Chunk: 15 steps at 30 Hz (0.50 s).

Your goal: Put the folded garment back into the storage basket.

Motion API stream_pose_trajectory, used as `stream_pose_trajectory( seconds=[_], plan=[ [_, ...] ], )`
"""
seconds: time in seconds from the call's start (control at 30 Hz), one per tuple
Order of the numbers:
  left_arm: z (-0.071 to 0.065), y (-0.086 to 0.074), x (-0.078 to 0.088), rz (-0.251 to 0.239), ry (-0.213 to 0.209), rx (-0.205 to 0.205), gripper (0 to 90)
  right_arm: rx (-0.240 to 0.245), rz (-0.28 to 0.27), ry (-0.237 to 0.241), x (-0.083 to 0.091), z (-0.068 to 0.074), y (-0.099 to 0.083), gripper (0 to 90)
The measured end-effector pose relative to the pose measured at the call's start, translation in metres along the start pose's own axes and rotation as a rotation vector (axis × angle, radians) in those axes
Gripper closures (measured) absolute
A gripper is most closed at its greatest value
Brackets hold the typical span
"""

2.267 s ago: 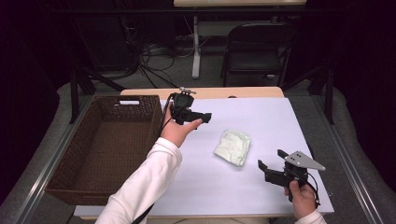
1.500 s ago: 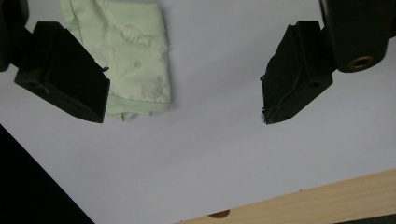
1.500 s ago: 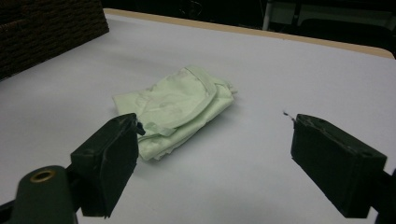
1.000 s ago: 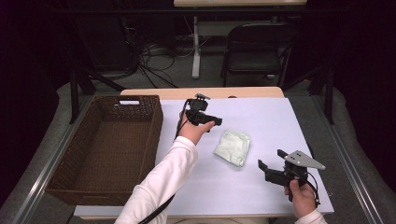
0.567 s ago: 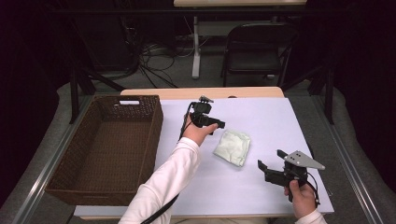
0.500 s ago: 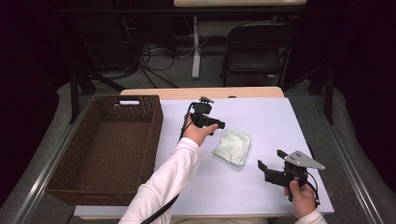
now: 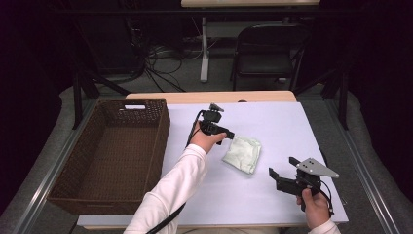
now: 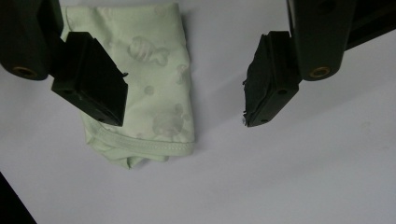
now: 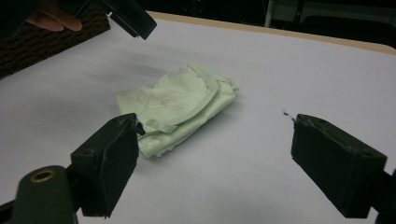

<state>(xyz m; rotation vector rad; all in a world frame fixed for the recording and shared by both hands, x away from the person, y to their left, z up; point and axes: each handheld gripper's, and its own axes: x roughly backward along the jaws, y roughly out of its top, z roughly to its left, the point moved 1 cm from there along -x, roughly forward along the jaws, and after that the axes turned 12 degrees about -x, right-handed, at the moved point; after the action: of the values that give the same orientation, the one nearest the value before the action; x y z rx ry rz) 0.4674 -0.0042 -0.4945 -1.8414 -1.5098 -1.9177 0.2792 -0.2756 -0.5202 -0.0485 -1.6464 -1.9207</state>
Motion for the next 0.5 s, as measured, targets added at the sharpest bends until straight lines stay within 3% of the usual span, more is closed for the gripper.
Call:
stream_pose_trajectory(
  seconds=[0.27,0.5],
  plan=[
    [0.0,-0.004,-0.007,0.004,-0.016,-0.047,36.1,0.002,0.001,-0.003,0.001,0.0,0.0,14.6],
    [-0.001,-0.009,-0.017,0.015,-0.041,-0.041,37.8,0.003,-0.001,-0.004,0.0,0.0,0.0,14.6]
  ],
)
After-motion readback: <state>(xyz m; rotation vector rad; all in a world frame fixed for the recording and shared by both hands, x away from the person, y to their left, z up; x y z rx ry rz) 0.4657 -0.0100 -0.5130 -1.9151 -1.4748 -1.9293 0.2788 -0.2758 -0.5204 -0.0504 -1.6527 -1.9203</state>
